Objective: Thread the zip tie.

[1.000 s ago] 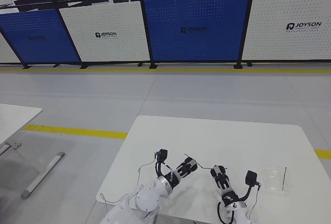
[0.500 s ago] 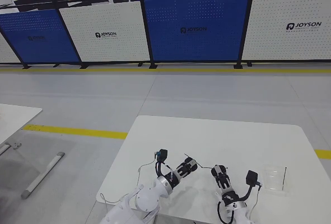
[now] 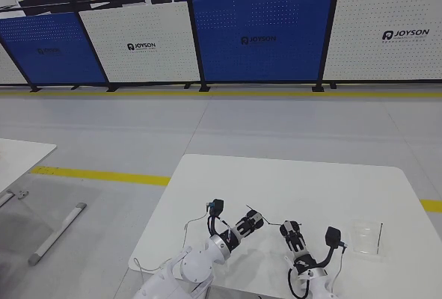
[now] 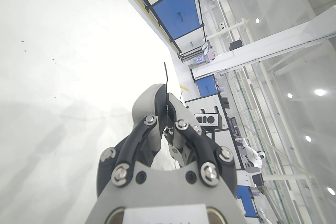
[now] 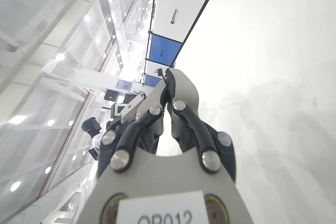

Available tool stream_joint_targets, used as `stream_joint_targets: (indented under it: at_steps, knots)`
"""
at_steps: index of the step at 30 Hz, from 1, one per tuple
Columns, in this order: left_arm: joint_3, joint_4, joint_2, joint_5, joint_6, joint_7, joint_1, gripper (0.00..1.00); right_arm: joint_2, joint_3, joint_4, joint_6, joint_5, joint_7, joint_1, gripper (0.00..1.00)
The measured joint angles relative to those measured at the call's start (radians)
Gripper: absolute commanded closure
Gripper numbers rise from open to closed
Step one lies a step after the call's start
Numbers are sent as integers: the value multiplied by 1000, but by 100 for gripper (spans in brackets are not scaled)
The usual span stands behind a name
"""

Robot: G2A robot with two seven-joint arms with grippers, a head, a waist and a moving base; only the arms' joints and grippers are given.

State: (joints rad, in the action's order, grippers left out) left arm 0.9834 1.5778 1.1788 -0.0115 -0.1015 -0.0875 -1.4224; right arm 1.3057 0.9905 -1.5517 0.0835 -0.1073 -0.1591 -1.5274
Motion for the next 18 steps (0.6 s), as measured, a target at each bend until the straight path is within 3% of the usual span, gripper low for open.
stream_joint_targets:
  at_steps: [18]
  knots:
    - [0, 0, 0, 0, 0, 0, 0, 100, 27, -22, -6, -30, 26, -22, 7, 100]
